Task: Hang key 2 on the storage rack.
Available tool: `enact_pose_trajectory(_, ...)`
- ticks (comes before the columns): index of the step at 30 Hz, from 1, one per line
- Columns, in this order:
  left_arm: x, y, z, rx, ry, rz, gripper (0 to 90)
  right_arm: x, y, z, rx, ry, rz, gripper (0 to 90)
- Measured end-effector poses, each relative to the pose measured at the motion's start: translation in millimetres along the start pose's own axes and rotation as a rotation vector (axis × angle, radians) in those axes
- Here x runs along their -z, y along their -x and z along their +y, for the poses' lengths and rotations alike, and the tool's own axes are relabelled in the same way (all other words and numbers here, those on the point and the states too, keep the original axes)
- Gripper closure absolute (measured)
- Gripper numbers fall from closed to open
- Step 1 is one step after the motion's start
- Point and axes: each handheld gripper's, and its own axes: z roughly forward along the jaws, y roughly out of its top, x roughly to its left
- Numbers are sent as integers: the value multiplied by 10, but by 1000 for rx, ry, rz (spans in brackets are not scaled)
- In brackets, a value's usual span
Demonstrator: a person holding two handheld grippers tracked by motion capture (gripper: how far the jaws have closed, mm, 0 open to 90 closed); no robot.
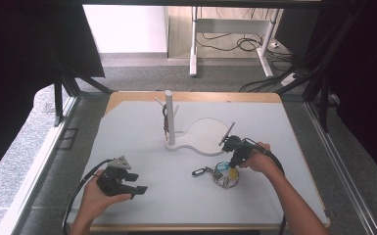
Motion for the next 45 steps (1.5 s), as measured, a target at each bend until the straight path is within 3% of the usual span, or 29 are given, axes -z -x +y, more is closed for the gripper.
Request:
enact_pose_trajectory(6,75,-18,-18,8,14,13,386,134,-19,-39,-16,11,17,868)
enact_pose_trajectory(8,84,-12,-27,24,27,14,386,260,-46,-73,-12,12,29,869)
enact_pose_trajectory(20,76,-11,-25,19,12,11,386,613,-214,-198,5,20,105,875)
enact_pose_trajectory(30,73,-12,-29,15,10,11,387,629,-275,-193,21,-28,131,874)
enact_pose_trajectory(45,67,-15,-33,12,5,10,386,643,-310,-232,33,-35,174,866)
